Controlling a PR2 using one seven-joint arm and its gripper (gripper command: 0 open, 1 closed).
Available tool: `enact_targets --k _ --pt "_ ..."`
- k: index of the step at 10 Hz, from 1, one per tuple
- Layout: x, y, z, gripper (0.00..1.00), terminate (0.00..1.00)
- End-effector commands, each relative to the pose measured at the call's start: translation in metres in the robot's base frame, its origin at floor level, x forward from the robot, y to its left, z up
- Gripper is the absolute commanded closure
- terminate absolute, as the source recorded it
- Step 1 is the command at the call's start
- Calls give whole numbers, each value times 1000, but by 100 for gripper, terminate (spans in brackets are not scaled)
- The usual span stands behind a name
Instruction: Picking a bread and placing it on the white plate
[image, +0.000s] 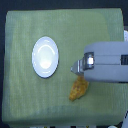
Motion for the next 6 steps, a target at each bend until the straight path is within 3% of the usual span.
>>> enact_targets --k 1,6 --pt "-30 9 -38 0 0" --pt "-42 -7 -67 0 0"
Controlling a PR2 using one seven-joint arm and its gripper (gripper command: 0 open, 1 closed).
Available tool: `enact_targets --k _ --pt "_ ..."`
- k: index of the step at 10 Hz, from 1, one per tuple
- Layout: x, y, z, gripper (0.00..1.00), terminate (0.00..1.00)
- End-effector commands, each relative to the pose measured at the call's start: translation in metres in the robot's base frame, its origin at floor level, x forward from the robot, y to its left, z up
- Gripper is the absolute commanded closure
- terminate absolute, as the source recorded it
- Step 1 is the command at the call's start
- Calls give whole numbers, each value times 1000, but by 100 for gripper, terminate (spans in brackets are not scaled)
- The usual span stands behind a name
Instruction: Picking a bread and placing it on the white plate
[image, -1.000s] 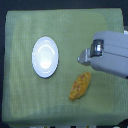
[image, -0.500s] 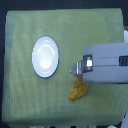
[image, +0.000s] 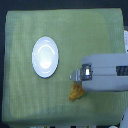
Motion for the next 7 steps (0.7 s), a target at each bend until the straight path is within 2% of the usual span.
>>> enact_targets --k 1,7 --pt "-15 -16 -26 0 0" --pt "-1 -4 -42 0 0"
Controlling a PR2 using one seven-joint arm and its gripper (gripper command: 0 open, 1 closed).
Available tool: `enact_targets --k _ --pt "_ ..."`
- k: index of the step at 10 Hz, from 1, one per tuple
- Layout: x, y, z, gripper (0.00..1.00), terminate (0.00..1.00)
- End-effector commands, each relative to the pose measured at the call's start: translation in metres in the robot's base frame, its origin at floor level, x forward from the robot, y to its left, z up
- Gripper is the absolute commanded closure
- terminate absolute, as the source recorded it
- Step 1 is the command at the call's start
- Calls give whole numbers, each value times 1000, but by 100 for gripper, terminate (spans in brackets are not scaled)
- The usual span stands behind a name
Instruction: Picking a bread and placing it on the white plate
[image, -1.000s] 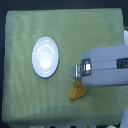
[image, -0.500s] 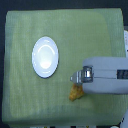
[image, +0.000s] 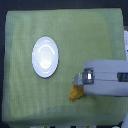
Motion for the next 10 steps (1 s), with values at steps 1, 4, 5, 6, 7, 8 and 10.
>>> enact_targets --k 1,4,5,6,7,8,10 --pt "12 11 -16 0 0" --pt "10 12 -23 0 0" --pt "6 13 -18 100 0" --pt "9 15 -14 100 0" --pt "11 15 -12 100 0" --pt "13 16 -10 100 0" --pt "17 13 -7 100 0"
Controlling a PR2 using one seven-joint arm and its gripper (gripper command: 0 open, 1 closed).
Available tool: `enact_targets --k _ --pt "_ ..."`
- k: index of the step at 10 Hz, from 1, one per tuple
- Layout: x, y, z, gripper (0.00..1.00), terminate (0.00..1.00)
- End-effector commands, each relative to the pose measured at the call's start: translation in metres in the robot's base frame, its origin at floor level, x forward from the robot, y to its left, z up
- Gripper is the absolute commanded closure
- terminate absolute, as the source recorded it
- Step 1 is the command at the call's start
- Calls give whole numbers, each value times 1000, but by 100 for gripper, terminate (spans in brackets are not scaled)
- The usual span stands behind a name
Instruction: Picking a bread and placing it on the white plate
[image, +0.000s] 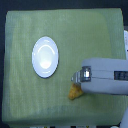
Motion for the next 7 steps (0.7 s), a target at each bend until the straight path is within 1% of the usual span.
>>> enact_targets --k 1,7 --pt "10 3 9 100 0" --pt "17 2 21 100 0"
